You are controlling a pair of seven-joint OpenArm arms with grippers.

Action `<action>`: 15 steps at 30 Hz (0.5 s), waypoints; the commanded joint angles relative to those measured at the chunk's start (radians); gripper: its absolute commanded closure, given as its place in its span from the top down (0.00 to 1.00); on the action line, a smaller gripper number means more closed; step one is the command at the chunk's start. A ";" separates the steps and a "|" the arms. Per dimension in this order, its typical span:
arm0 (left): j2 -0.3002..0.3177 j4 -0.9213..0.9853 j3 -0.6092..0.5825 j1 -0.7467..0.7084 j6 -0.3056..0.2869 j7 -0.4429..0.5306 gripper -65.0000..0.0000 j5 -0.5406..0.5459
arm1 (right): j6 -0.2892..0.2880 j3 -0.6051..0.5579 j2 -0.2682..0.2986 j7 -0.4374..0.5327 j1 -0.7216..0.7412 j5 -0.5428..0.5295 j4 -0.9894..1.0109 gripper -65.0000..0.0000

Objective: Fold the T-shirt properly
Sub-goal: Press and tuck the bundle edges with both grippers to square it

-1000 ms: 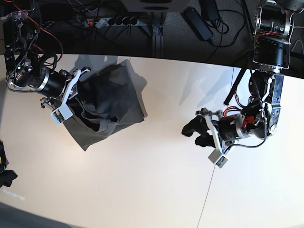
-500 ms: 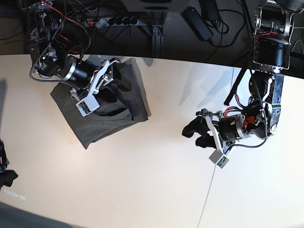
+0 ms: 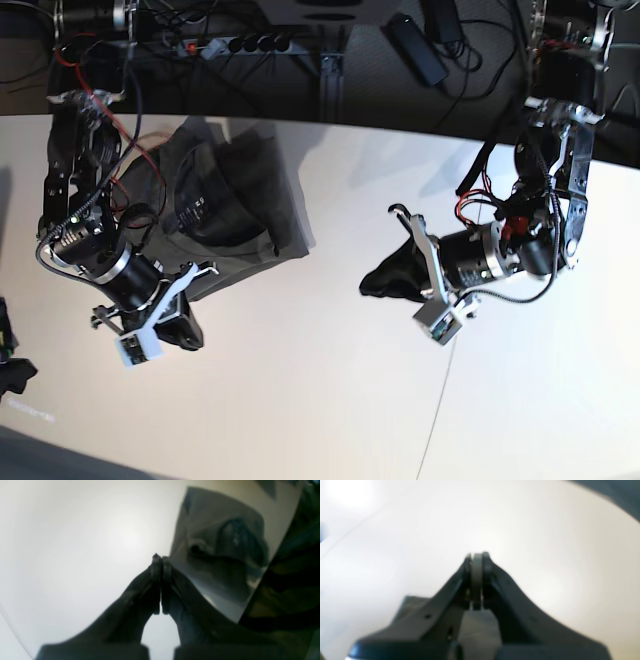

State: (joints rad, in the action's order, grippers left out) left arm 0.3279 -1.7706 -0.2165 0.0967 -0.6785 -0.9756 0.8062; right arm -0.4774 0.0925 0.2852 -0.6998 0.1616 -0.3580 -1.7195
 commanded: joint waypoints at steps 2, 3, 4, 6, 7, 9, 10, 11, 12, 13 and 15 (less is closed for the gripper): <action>0.002 -0.013 -0.057 0.005 -0.020 0.060 0.00 -0.051 | -0.043 0.013 0.014 0.029 0.069 0.000 0.076 0.00; 0.002 -0.013 -0.093 0.002 -0.020 0.078 0.00 -0.079 | -0.043 0.013 0.019 0.034 0.093 0.000 0.122 0.00; 0.002 -0.013 -0.133 0.000 -0.020 0.090 0.00 -0.098 | -0.044 0.013 0.024 0.042 0.116 0.000 0.168 0.00; 0.002 -0.013 -0.218 0.001 -0.020 0.109 0.00 -0.132 | -0.045 0.013 0.035 0.053 0.154 -0.001 0.252 0.00; 0.002 -0.012 -0.260 0.000 -0.020 0.121 0.00 -0.152 | -0.045 0.013 0.040 0.054 0.172 0.000 0.287 0.00; 0.002 -0.012 -0.336 0.000 -0.020 0.141 0.00 -0.188 | -0.046 0.012 0.046 0.053 0.205 -0.001 0.348 0.00; 0.002 -0.012 -0.370 0.000 -0.020 0.150 0.00 -0.198 | -0.046 0.012 0.047 0.053 0.217 -0.001 0.372 0.00; 0.002 -0.012 -0.402 0.000 -0.020 0.156 0.00 -0.201 | -0.046 0.012 0.047 0.053 0.228 -0.001 0.394 0.00; -0.002 -0.012 -0.431 0.000 -0.020 0.165 0.00 -0.207 | -0.046 0.011 0.047 0.055 0.234 -0.003 0.410 0.00; -0.008 -0.009 -0.457 0.000 -0.020 0.169 0.00 -0.216 | -0.047 0.008 0.047 0.057 0.237 -0.006 0.422 0.00; -0.033 0.011 -0.503 0.000 -0.020 0.174 0.00 -0.241 | -0.051 -0.013 0.047 0.056 0.243 -0.003 0.451 0.00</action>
State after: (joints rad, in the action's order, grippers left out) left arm 0.3012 -1.7481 -0.7227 0.0814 -0.6781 -0.8257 0.5484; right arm -0.4770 0.0765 0.3210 -0.6666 0.3775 -0.3500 -1.2552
